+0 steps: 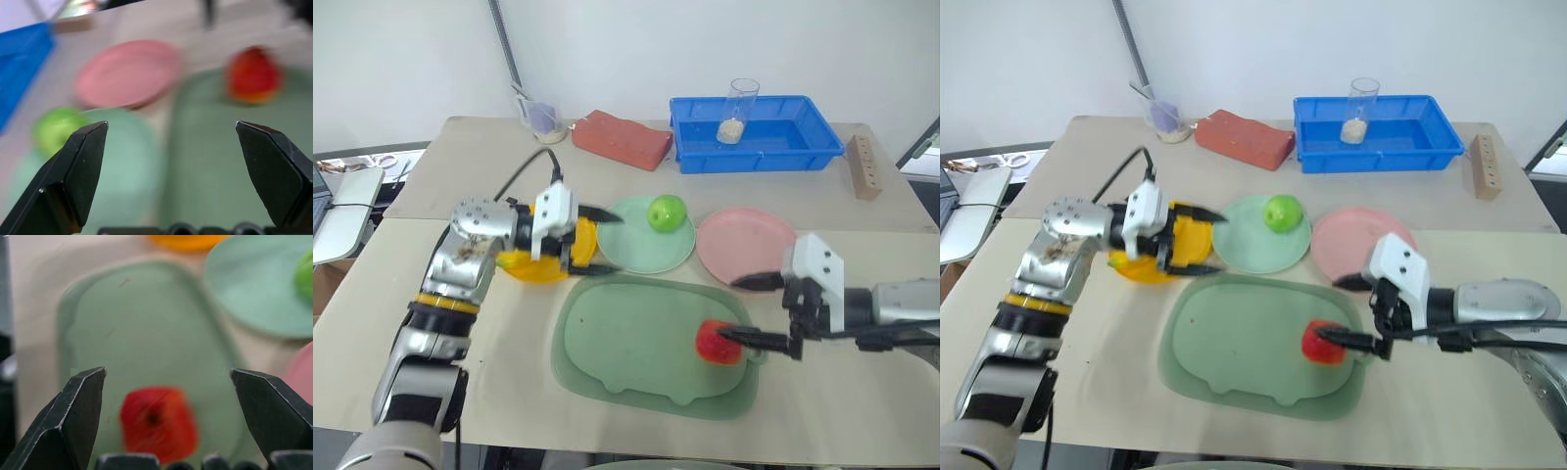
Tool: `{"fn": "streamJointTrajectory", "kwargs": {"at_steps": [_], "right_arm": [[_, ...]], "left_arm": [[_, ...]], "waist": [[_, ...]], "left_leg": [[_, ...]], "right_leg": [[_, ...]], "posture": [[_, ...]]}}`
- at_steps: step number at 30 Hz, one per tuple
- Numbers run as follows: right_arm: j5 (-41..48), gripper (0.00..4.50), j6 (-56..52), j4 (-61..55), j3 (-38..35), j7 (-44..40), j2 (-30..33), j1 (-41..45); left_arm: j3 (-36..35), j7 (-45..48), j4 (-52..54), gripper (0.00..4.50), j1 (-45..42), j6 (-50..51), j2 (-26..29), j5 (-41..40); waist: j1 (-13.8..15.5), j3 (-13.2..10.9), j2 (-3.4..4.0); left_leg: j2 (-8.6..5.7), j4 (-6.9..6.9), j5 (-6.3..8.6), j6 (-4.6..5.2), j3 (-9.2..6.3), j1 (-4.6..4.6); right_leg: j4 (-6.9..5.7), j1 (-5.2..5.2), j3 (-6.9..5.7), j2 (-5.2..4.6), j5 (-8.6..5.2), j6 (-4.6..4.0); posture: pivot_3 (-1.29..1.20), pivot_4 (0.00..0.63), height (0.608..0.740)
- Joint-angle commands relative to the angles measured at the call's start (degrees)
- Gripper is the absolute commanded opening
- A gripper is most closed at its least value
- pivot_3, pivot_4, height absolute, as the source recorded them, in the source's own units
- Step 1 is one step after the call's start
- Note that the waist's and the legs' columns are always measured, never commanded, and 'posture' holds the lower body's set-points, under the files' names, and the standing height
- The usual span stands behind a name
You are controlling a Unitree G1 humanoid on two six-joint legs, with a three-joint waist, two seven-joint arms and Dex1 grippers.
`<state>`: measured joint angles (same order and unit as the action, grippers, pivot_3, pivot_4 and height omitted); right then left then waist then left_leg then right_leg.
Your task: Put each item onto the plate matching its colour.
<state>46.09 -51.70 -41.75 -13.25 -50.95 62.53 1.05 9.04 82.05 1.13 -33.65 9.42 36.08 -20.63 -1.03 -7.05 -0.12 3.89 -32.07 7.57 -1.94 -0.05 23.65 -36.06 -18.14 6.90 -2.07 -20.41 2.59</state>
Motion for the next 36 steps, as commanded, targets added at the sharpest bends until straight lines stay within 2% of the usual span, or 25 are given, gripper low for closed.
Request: {"fn": "streamJointTrajectory", "kwargs": {"at_steps": [1,6,11,18,19,23,24,30,34,36], "right_arm": [[-2.80,4.50,3.36,-1.36,-0.47,-1.79,1.11,-2.22],[-9.07,4.50,7.05,-0.38,4.37,-1.08,0.38,-4.65],[-15.76,4.50,12.03,3.54,8.99,-1.61,-0.09,-5.03],[-18.14,4.50,13.93,6.27,10.90,-2.90,-1.12,-3.69],[-18.16,3.96,13.95,6.34,11.06,-3.15,-1.25,-3.56],[-17.97,2.73,13.52,6.19,11.18,-3.38,-1.82,-2.98],[-17.81,2.58,13.35,6.10,11.12,-3.43,-1.96,-2.85],[-15.10,2.55,11.72,5.21,9.01,-4.09,-2.66,-2.66],[-6.71,2.55,6.69,5.95,3.59,-3.13,-4.85,0.17],[-3.38,2.55,3.20,9.74,0.69,0.84,-7.47,4.92]], "left_arm": [[-0.15,2.26,11.29,4.43,2.84,2.66,2.75,-4.57],[-0.24,2.33,16.44,4.43,5.36,3.77,3.98,-6.61],[-0.31,2.44,18.33,4.43,6.52,3.01,4.86,-7.06],[-0.40,1.89,18.19,4.43,6.26,3.17,5.19,-7.25],[-0.44,1.84,18.07,4.50,6.26,3.06,5.19,-7.19],[-0.56,0.74,18.20,4.50,5.85,3.74,4.82,-7.45],[-0.56,0.45,18.18,4.50,5.71,3.94,4.74,-7.50],[-0.71,-0.79,17.15,4.50,4.81,4.58,4.56,-7.62],[-1.86,-4.44,14.07,4.50,1.62,8.03,3.09,-8.19],[-2.71,-8.70,11.70,4.50,-0.99,11.74,1.14,-8.56]], "waist": [[0.09,-0.07,-0.12],[0.13,-0.12,-0.20],[0.05,-0.12,-0.21],[0.15,-0.13,-0.21],[0.17,-0.13,-0.21],[0.15,-0.12,-0.21],[0.14,-0.12,-0.21],[0.19,-0.12,-0.21],[0.22,-0.14,-0.23],[0.17,-0.13,-0.23]], "left_leg": [[0.00,-0.07,0.00,0.00,0.00,-0.01],[-0.01,-0.12,0.02,-0.01,0.02,-0.12],[-0.01,-0.10,0.04,0.04,0.02,-0.08],[-0.02,-0.13,0.04,0.04,0.03,-0.08],[-0.02,-0.13,0.04,0.04,0.03,-0.08],[-0.02,-0.13,0.04,0.04,0.02,-0.10],[-0.02,-0.12,0.04,0.04,0.02,-0.11],[-0.03,-0.14,0.04,0.04,0.03,-0.09],[-0.03,-0.15,0.04,0.04,0.02,-0.08],[-0.04,-0.20,0.04,0.04,0.02,-0.06]], "right_leg": [[0.01,0.03,0.00,0.00,-0.01,0.02],[0.16,-0.05,-0.03,-0.08,-0.16,0.26],[0.17,-0.06,-0.02,-0.08,-0.07,0.09],[0.17,-0.07,-0.02,-0.08,-0.07,0.09],[0.17,-0.06,-0.03,-0.08,-0.07,0.09],[0.17,-0.05,-0.03,-0.07,-0.07,0.08],[0.16,-0.05,-0.03,-0.07,-0.07,0.09],[0.17,-0.05,-0.02,-0.08,-0.07,0.08],[0.14,-0.02,-0.03,-0.07,-0.06,0.09],[0.11,0.01,-0.03,-0.07,-0.06,0.10]], "posture": [[0.00,0.150,0.740],[0.00,0.150,0.740],[0.00,0.150,0.740],[0.00,0.150,0.740],[0.00,0.150,0.740],[0.00,0.150,0.740],[0.00,0.150,0.740],[0.00,0.150,0.740],[0.00,0.150,0.740],[0.00,0.150,0.740]]}}
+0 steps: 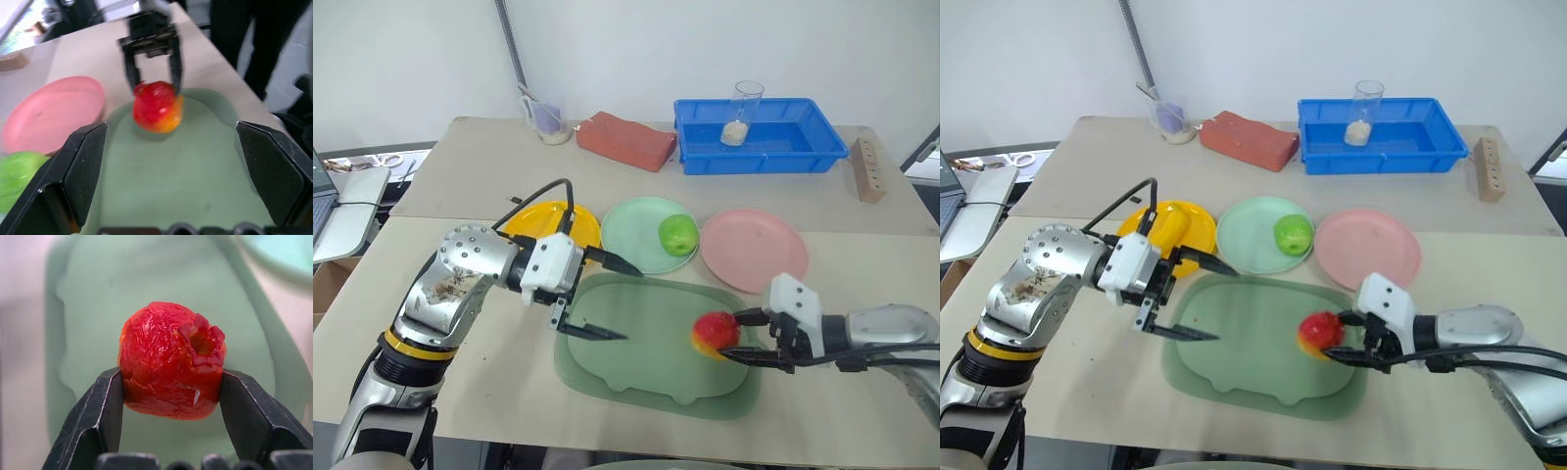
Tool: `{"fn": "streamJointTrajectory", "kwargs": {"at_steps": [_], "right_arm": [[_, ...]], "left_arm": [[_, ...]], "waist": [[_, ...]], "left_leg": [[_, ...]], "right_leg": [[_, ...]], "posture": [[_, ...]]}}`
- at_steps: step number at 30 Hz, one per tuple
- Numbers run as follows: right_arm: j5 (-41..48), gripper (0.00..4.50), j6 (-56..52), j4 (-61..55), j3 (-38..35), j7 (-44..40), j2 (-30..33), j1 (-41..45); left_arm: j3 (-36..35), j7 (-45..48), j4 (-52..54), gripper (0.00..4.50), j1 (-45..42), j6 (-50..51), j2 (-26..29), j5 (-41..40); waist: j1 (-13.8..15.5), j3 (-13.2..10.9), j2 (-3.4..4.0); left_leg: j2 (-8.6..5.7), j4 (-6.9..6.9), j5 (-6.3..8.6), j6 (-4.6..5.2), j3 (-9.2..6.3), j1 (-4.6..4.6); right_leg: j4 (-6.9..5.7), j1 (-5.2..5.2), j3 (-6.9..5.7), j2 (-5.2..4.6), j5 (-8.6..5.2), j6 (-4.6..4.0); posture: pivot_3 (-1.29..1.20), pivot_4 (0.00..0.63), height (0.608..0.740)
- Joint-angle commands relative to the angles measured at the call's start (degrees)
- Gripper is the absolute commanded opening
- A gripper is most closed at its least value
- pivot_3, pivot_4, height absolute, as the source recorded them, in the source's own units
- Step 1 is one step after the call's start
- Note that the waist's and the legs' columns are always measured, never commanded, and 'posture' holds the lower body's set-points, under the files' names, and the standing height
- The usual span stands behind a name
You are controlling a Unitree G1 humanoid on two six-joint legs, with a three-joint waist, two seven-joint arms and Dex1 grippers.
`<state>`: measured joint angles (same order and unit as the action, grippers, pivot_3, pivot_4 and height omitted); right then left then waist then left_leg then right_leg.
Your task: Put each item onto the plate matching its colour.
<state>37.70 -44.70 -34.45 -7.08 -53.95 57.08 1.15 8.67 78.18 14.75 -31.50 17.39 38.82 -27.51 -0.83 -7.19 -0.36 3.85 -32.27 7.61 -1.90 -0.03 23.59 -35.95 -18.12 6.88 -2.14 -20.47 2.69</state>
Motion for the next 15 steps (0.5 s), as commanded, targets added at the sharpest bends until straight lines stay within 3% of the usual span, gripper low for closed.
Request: {"fn": "streamJointTrajectory", "kwargs": {"at_steps": [1,5,13,15], "right_arm": [[4.26,2.55,-4.45,5.50,-6.16,6.61,-3.46,7.66],[-6.80,2.55,-0.44,17.43,-3.80,16.87,-7.02,15.59],[-19.62,2.55,7.23,31.53,4.32,20.34,-11.00,22.20],[-20.75,3.57,8.62,33.27,4.92,19.38,-11.21,22.62]], "left_arm": [[-2.55,-7.27,-3.14,4.50,-4.34,5.39,-2.77,-1.35],[-1.63,-14.69,-6.25,4.50,-6.75,6.98,-6.83,2.00],[-0.06,-19.55,-3.86,4.50,-5.13,9.82,-10.02,2.53],[-0.07,-19.63,-3.66,4.50,-4.72,9.63,-9.73,2.64]], "waist": [[-0.04,0.00,-0.01],[-0.04,0.02,0.01],[-0.08,0.11,0.23],[-0.03,0.13,0.26]], "left_leg": [[0.00,-0.03,0.00,0.00,-0.01,0.01],[-0.02,-0.06,0.01,0.01,0.00,0.01],[-0.03,-0.03,0.03,0.09,0.01,0.19],[-0.03,-0.03,0.03,0.09,0.01,0.17]], "right_leg": [[-0.01,0.02,0.00,0.01,0.01,0.00],[0.00,-0.01,0.03,0.00,0.06,-0.03],[-0.12,-0.05,0.11,0.06,0.10,-0.10],[-0.15,-0.05,0.12,0.07,0.10,-0.10]], "posture": [[0.00,0.150,0.740],[0.00,0.150,0.740],[0.00,0.150,0.740],[0.00,0.150,0.740]]}}
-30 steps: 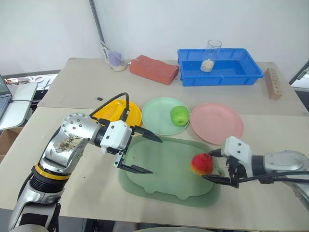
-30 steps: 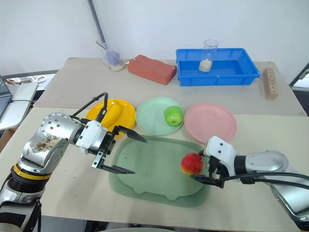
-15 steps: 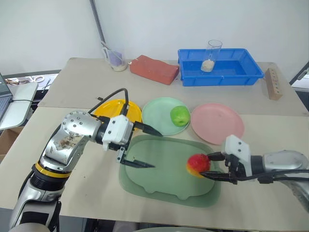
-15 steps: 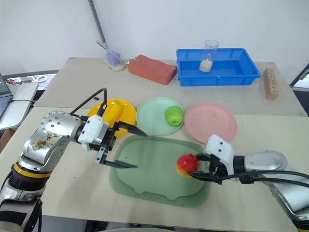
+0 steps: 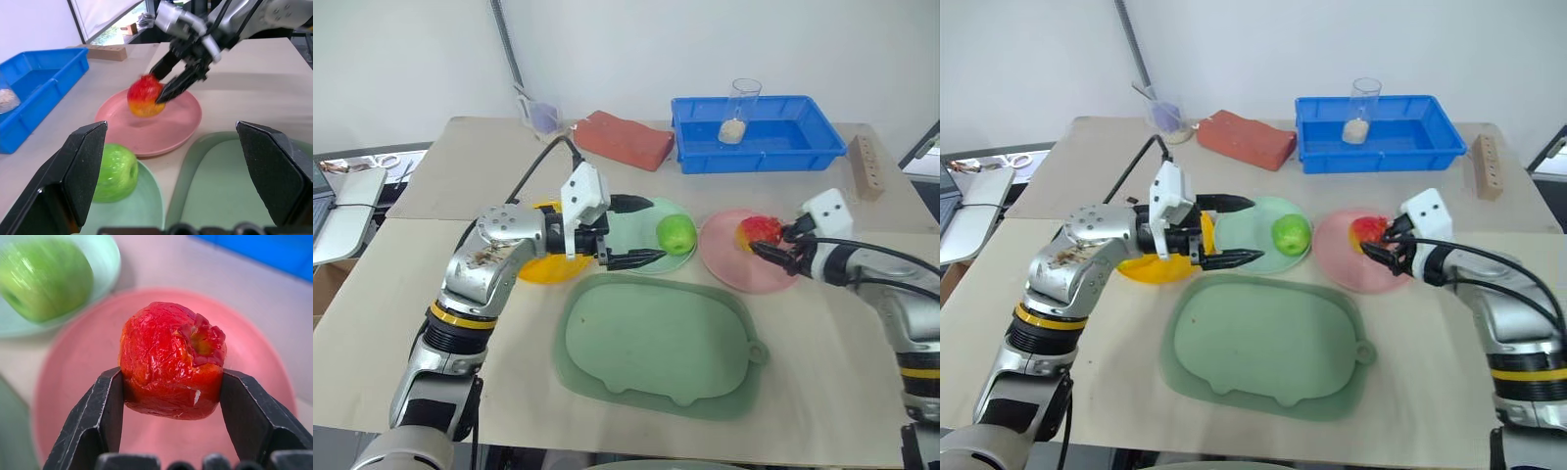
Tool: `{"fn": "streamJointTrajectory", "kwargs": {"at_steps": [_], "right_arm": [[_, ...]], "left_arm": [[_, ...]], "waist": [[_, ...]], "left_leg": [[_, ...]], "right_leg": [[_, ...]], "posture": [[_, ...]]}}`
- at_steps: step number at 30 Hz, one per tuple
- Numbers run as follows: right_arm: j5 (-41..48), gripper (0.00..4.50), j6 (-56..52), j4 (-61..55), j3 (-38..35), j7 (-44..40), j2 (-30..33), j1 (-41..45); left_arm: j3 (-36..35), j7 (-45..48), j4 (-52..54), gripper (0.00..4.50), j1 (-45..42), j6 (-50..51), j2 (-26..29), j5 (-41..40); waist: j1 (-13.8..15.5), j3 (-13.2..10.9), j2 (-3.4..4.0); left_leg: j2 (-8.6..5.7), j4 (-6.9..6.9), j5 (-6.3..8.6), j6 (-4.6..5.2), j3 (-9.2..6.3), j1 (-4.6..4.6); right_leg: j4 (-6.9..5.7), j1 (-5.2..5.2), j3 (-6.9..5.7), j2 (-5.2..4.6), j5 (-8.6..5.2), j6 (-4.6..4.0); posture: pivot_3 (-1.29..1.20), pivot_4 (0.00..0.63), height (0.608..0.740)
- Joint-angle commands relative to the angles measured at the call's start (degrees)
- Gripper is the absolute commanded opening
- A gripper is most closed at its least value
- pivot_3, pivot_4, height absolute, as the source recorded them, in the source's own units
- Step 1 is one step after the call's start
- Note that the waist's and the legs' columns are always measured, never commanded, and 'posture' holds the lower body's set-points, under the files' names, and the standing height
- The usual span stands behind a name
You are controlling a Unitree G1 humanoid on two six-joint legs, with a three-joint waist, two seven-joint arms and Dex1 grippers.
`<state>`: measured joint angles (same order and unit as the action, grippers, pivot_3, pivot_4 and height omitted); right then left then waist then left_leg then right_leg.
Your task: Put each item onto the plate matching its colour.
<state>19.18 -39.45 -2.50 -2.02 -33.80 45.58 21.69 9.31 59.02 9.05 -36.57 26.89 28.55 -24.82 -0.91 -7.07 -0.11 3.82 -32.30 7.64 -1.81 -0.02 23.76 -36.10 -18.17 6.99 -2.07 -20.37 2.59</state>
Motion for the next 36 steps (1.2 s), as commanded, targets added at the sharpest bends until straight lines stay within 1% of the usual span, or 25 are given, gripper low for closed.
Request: {"fn": "streamJointTrajectory", "kwargs": {"at_steps": [1,2,3,7,11,14,16,19,21,23,25,26,28,31,36], "right_arm": [[-2.46,3.85,3.85,2.01,-0.14,-1.33,0.26,2.19],[-2.59,4.28,3.97,2.17,-0.32,-1.61,0.23,2.14],[-2.64,4.49,3.93,2.07,-0.69,-1.91,0.29,2.04],[-0.22,4.49,2.22,-2.20,-3.92,-4.44,1.62,-0.52],[4.17,4.49,-0.72,-7.12,-11.02,-4.84,1.73,-2.76],[11.05,4.49,-4.71,-10.18,-20.72,-3.65,0.08,-3.87],[11.81,4.49,-3.74,-10.68,-24.03,-4.16,0.15,-6.24],[8.59,4.49,1.00,-7.73,-27.53,1.13,-2.39,-7.51],[3.92,4.49,6.65,-3.45,-27.91,6.81,-4.86,-7.59],[-1.14,4.49,12.56,1.19,-27.11,11.42,-6.34,-7.76],[-7.26,4.49,20.09,6.91,-24.66,14.89,-6.48,-8.89],[-8.47,4.49,22.54,9.57,-24.59,16.55,-7.19,-8.65],[-9.42,4.49,25.94,14.33,-24.91,18.93,-8.09,-7.48],[-10.28,4.49,29.66,21.24,-25.35,22.63,-9.07,-4.96],[-9.89,4.49,32.72,27.35,-24.89,24.29,-9.30,-2.06]], "left_arm": [[-0.73,-0.47,2.15,4.50,0.61,0.06,0.69,0.03],[-0.80,-0.47,2.45,4.50,1.02,0.00,0.89,0.06],[-0.89,-0.54,2.79,4.50,1.43,0.12,1.07,0.01],[-2.13,-1.87,4.26,4.50,3.01,1.29,1.78,-0.62],[-6.96,-4.99,3.16,4.50,3.57,4.26,2.70,-2.42],[-15.58,-15.46,-4.02,4.50,1.34,6.17,2.74,-1.12],[-20.04,-22.46,-9.65,4.50,0.20,4.40,3.33,1.52],[-27.22,-32.13,-19.51,4.50,0.29,-1.97,5.51,5.83],[-31.24,-36.67,-25.55,4.50,1.91,-6.24,7.15,7.71],[-33.50,-39.36,-29.94,4.50,3.22,-9.64,8.06,8.93],[-34.51,-40.60,-34.67,4.50,5.42,-14.31,9.09,10.61],[-34.98,-41.19,-37.00,4.50,6.30,-16.10,9.38,11.16],[-35.77,-42.74,-41.02,4.50,7.24,-18.98,9.64,11.69],[-36.93,-45.24,-47.12,4.50,8.37,-22.91,9.56,12.16],[-36.46,-45.95,-51.35,4.50,8.98,-25.50,8.51,11.77]], "waist": [[0.06,0.01,0.02],[0.07,0.03,0.04],[0.12,0.04,0.06],[0.30,0.05,0.09],[0.19,0.04,0.07],[0.14,0.01,0.01],[0.14,0.01,-0.01],[-0.25,0.07,-0.03],[-0.44,0.11,0.01],[-0.33,0.15,0.08],[0.01,0.20,0.17],[0.14,0.21,0.17],[0.29,0.18,0.10],[0.20,0.17,0.06],[0.08,0.18,0.07]], "left_leg": [[0.00,-0.01,0.00,0.00,0.00,0.00],[0.00,-0.02,0.00,0.00,0.00,0.00],[0.00,-0.04,0.00,0.00,0.01,0.00],[-0.01,-0.08,0.00,-0.01,0.00,0.02],[0.00,-0.07,0.00,-0.01,-0.01,0.02],[0.01,-0.07,0.00,-0.01,-0.02,0.00],[0.02,-0.06,0.00,-0.01,-0.05,-0.03],[0.02,-0.03,0.01,0.00,-0.04,-0.07],[0.01,0.01,0.01,0.00,-0.03,-0.09],[0.01,0.06,0.01,0.00,0.00,-0.20],[0.00,0.12,0.00,-0.02,0.04,-0.23],[-0.01,0.13,0.00,-0.03,0.06,-0.29],[-0.03,0.19,0.00,-0.04,0.10,-0.46],[-0.05,0.23,-0.08,-0.17,0.10,-0.46],[-0.05,0.42,-0.13,-0.25,0.13,-0.47]], "right_leg": [[0.00,0.01,0.00,0.00,0.00,0.00],[0.00,0.02,-0.01,0.00,0.00,0.00],[0.00,0.03,-0.01,0.00,0.00,0.00],[0.01,0.06,-0.01,-0.01,0.00,0.01],[0.01,0.07,-0.02,-0.01,0.00,0.01],[-0.03,0.07,-0.03,-0.01,0.00,0.01],[-0.04,0.08,-0.05,0.00,0.00,0.01],[-0.01,0.10,-0.02,0.00,0.00,0.01],[-0.02,0.05,0.02,0.00,0.01,0.01],[-0.02,0.06,0.02,-0.01,0.01,0.01],[-0.01,0.03,0.02,-0.03,0.01,0.01],[0.01,-0.01,0.02,-0.06,0.00,0.01],[0.05,-0.01,0.01,-0.10,0.00,0.01],[0.03,-0.01,-0.01,-0.13,0.01,0.01],[0.00,0.06,0.02,-0.14,0.01,0.01]], "posture": [[0.00,0.150,0.740],[0.00,0.150,0.740],[0.00,0.150,0.740],[0.00,0.150,0.740],[0.00,0.150,0.740],[0.00,0.150,0.740],[0.00,0.150,0.740],[0.00,0.150,0.740],[0.00,0.150,0.740],[0.00,0.150,0.740],[0.00,0.150,0.740],[0.00,0.150,0.740],[0.00,0.150,0.740],[0.00,0.150,0.740],[0.00,0.150,0.740]]}}
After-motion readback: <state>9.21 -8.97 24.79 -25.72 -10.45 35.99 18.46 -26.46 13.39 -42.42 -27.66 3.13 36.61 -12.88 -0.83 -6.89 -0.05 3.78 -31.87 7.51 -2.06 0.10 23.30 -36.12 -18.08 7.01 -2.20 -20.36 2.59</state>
